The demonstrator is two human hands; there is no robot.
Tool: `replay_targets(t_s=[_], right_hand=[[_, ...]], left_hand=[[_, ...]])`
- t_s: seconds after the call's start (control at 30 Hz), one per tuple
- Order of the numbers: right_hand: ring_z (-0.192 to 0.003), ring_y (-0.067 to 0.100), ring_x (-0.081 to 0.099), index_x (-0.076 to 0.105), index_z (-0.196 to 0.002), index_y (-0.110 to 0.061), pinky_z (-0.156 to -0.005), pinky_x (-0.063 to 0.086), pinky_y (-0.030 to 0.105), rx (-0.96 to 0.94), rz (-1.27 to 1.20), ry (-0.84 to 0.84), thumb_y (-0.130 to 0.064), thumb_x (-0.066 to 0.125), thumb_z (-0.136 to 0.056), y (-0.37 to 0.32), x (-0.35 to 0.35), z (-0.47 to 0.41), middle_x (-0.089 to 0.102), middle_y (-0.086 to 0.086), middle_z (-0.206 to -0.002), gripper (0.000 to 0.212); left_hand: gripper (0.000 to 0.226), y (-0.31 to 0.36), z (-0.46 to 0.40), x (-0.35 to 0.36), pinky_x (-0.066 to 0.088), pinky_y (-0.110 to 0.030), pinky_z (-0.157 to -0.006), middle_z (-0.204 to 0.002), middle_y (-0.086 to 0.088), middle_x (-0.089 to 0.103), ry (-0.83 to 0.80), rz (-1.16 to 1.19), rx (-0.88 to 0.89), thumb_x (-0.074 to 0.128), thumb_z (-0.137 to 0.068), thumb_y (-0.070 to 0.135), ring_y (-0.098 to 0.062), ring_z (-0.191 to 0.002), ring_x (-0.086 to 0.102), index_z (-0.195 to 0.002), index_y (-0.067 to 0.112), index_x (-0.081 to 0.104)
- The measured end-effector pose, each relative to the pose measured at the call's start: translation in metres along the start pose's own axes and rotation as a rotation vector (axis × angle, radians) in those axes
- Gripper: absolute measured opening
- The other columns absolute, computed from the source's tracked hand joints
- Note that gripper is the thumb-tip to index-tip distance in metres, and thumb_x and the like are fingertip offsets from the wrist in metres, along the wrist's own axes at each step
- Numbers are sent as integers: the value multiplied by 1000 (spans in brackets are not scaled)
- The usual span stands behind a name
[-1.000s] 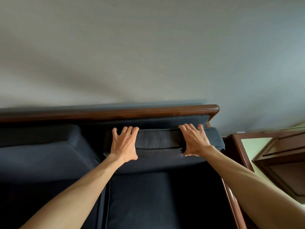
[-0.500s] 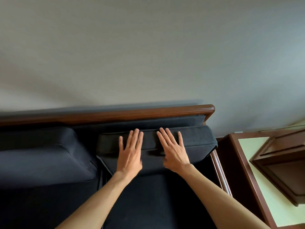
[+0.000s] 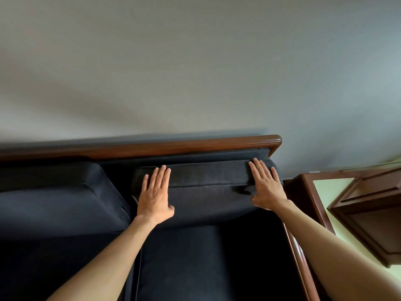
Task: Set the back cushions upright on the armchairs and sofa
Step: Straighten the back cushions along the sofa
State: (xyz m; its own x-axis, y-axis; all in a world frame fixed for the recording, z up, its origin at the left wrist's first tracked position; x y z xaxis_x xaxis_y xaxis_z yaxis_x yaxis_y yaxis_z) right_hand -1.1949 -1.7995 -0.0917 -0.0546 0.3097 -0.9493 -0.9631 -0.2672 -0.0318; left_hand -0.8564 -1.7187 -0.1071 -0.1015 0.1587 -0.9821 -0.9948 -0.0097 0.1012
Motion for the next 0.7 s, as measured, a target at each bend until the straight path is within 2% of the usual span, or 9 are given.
replay_targets(t_s=[0.13, 0.27, 0.43, 0.57, 0.63, 0.7], right_hand=[[-150, 21, -16, -12, -155, -16, -122, -4, 51, 20, 16, -48, -26, 71, -70, -5, -6, 6, -17, 3, -164, 119], [-150, 25, -17, -9, -155, -11, -117, -7, 58, 46, -18, -107, -24, 68, -75, -38, -24, 17, -16, 8, -164, 112], [-152, 25, -8, 13, -155, -13, -118, -3, 57, -106, -184, -69, -18, 62, -81, -137, -61, 17, 1, 9, -165, 89], [-147, 26, 22, 39, -147, -16, -120, 16, 46, -292, -321, -68, -17, 59, -84, -241, -96, 15, 30, 7, -157, 66], [-139, 25, 36, 49, -141, -18, -115, 28, 43, -356, -359, -72, -16, 58, -84, -292, -108, 15, 43, 3, -149, 58], [-134, 25, 43, 52, -137, -20, -108, 38, 42, -377, -377, -84, -15, 57, -84, -340, -115, 15, 48, 1, -144, 53]], left_hand=[[116, -3, 4, -4, 0, -48, -122, -163, -4, -8, -21, -2, -4, 74, -71, 31, -23, -151, -6, -156, 14, -2], [107, -6, 17, -21, 2, -47, -122, -164, -7, -7, -47, 63, -13, 68, -78, 33, -24, -151, -8, -156, 13, -3], [91, -32, 38, -67, 12, -46, -121, -163, -6, 14, -50, 196, -45, 65, -82, 31, -23, -151, 7, -155, 16, 13], [73, -83, 53, -101, 34, -40, -112, -152, -3, 39, 17, 217, -95, 63, -82, 30, -21, -142, 32, -148, 16, 33], [67, -115, 63, -114, 40, -39, -105, -144, -2, 46, 34, 240, -140, 62, -83, 28, -22, -133, 42, -144, 17, 39], [61, -152, 73, -123, 42, -40, -99, -136, -1, 50, 53, 222, -179, 61, -83, 28, -23, -125, 46, -140, 18, 42]])
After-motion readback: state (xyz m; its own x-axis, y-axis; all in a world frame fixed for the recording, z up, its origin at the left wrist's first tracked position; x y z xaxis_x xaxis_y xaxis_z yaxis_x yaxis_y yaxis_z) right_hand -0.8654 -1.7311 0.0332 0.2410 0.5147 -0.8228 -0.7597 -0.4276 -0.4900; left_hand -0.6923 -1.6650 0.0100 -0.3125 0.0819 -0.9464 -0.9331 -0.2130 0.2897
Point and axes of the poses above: each hand's wrist, its own z-axis away from the middle knuckle, its own x-axis out of the palm, y = z × x, the point moved 3 cm from there along -z, towards the middle knuckle
